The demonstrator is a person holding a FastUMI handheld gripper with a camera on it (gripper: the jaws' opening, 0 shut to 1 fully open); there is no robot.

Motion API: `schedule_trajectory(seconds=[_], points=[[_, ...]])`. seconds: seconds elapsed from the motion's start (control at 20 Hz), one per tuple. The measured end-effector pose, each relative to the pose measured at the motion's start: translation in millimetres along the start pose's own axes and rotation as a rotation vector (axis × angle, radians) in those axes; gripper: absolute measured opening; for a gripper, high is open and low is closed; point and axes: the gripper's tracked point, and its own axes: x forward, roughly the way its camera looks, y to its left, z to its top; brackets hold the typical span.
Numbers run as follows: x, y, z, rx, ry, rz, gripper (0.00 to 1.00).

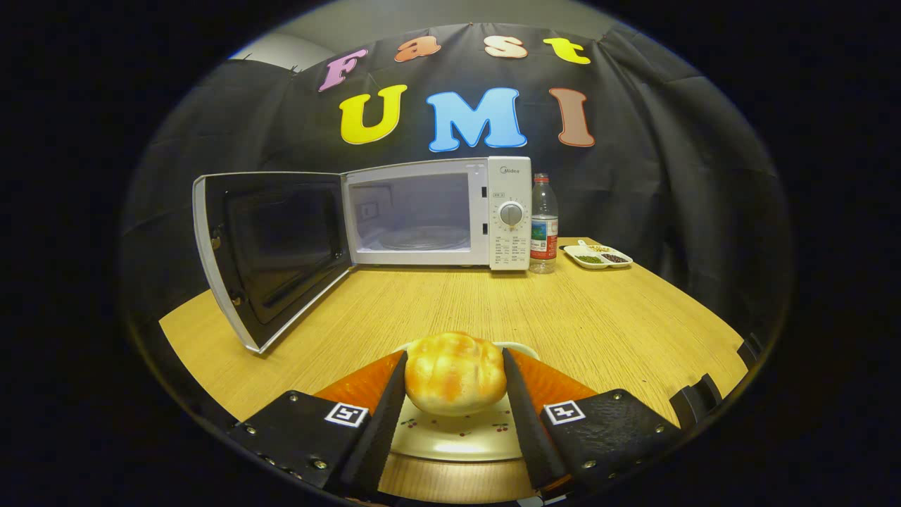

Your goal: Open the microwave, put the food inside, and close the microwave door.

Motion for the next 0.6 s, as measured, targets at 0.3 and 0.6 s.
schedule_trajectory(seconds=[0.3, 0.6], points=[[8.0, 24.8, 40.0, -0.086, -0.058, 0.021, 0.76], [36.5, 49.0, 92.4, -0.221, -0.114, 0.027, 0.76]])
